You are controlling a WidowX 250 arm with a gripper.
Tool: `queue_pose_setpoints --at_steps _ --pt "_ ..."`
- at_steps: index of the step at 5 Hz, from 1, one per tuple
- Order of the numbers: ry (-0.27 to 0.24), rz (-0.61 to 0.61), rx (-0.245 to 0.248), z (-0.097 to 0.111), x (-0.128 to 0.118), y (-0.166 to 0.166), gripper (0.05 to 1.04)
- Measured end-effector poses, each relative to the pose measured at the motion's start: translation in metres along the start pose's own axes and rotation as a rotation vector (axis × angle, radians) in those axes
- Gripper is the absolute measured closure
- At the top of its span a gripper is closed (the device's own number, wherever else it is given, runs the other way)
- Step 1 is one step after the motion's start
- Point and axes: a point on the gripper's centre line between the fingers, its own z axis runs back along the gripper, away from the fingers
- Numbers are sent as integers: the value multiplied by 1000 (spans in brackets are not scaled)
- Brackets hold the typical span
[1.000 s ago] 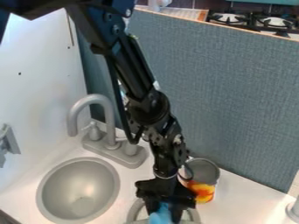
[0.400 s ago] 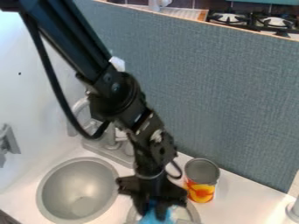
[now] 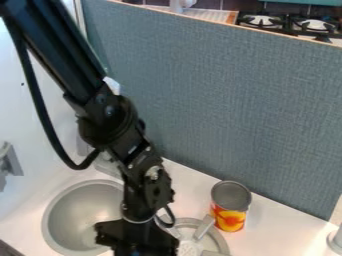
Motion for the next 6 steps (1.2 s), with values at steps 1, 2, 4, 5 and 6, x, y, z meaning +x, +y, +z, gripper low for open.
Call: queue_pose_setpoints --at_steps 1,2,4,5,6 --pt "50 70 16 -22 -7 17 734" --pt "21 92 -7 -42 0 23 734" --pt "-45 57 -15 -60 27 20 631" --pt "-30 77 -44 -63 31 16 413" --pt "-5 97 -80 -63 28 13 263"
